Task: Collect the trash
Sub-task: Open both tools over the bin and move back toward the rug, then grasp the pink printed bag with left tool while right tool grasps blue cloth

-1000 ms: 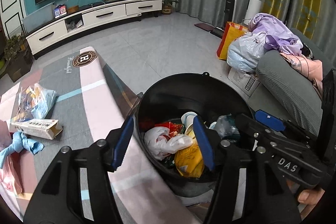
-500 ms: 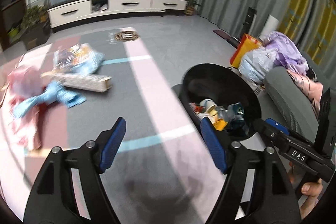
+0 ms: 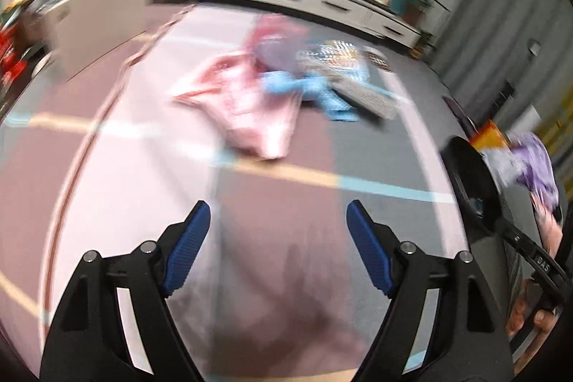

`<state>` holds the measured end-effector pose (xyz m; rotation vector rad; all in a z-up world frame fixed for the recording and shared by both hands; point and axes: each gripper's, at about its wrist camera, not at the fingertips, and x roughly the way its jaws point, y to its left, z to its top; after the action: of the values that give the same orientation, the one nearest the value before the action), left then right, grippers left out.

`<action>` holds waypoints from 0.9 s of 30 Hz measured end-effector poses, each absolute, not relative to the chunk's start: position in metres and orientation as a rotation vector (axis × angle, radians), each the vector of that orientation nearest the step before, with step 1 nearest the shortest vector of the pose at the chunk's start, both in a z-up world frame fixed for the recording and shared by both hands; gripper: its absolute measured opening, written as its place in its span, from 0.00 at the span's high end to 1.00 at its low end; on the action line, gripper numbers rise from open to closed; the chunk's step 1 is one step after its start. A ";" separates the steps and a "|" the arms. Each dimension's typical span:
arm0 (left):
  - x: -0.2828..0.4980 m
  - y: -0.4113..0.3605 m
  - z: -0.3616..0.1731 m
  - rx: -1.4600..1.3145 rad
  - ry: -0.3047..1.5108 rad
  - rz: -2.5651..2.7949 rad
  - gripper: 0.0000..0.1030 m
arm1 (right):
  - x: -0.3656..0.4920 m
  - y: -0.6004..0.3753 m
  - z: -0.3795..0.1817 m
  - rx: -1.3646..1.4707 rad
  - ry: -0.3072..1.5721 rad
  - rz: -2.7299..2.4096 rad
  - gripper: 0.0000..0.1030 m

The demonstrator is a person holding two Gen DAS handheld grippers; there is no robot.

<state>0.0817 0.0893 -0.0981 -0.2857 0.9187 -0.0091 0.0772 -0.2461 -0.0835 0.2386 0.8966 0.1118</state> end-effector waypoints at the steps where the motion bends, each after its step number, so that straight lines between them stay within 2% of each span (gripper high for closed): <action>1: 0.077 0.102 -0.102 -0.305 0.929 0.013 0.23 | 0.080 -0.238 -0.085 0.223 0.905 0.124 0.32; 9: 0.066 0.144 -0.121 -0.417 0.961 0.034 0.23 | 0.102 -0.177 -0.094 0.161 0.961 0.243 0.32; 19: 0.125 0.137 -0.114 -0.400 0.928 -0.020 0.24 | 0.152 -0.115 -0.101 0.074 0.953 0.360 0.32; 27: 0.168 0.129 -0.127 -0.405 0.945 -0.037 0.41 | 0.212 -0.073 -0.119 -0.015 0.934 0.437 0.32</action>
<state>0.1685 0.1294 -0.1267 -0.4055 0.9453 -0.0371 0.2122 -0.0733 -0.1194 -0.0153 0.9343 0.4372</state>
